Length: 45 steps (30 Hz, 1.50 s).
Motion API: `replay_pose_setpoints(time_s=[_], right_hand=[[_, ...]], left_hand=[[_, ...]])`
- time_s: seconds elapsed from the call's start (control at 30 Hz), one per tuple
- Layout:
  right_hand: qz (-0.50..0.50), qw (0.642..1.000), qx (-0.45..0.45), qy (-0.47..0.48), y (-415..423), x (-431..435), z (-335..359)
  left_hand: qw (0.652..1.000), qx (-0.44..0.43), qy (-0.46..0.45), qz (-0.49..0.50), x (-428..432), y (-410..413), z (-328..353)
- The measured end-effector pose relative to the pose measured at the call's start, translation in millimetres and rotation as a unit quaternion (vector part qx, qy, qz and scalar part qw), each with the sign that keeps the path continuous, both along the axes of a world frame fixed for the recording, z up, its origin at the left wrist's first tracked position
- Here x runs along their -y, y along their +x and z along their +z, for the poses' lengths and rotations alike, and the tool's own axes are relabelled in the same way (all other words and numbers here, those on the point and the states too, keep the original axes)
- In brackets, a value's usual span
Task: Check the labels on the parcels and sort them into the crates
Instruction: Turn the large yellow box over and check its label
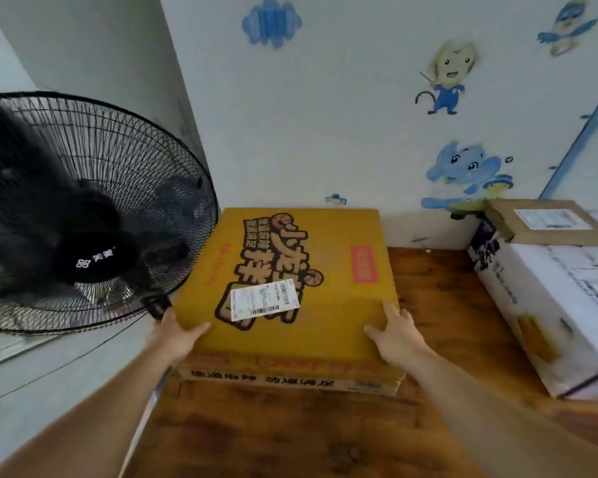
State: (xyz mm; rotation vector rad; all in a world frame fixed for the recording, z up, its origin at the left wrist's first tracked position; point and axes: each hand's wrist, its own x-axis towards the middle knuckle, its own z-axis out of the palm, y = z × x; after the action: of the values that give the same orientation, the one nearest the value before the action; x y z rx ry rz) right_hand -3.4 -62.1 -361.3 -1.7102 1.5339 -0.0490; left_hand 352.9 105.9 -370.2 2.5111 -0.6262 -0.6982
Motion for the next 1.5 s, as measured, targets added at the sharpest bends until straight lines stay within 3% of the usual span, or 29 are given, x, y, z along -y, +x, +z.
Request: replay_pose_setpoints(time_s=[0.23,0.5,0.8,1.03,1.23,1.37,1.5], right_hand=[[-0.060,0.998,-0.010,0.007,-11.2,-9.2,7.7],[-0.097,0.995,0.009,0.005,-84.2,-23.9,3.7],[-0.048,0.999,0.002,0.008,-173.0,-52.6,14.4],[-0.007,1.000,-0.018,0.009,-197.4,-69.6,19.4],[0.099,0.972,-0.171,-0.127,-178.3,-83.0,14.3],[0.154,0.948,-0.238,-0.145,-161.9,-84.8,12.1],[0.189,0.940,-0.249,-0.140,-144.6,-83.0,10.7]], left_hand=[[0.996,0.042,0.073,-0.041,3.7,-23.7,9.1],[0.991,0.039,0.101,-0.081,-4.9,-80.8,7.1],[0.986,0.043,0.153,-0.056,-40.2,-175.8,12.1],[0.981,0.028,0.176,-0.077,-57.9,-195.8,16.7],[0.965,0.111,0.164,-0.174,-49.4,-216.0,21.2],[0.925,0.169,0.199,-0.277,-37.6,-215.4,19.2],[0.899,0.191,0.199,-0.340,-21.9,-223.5,17.1]])
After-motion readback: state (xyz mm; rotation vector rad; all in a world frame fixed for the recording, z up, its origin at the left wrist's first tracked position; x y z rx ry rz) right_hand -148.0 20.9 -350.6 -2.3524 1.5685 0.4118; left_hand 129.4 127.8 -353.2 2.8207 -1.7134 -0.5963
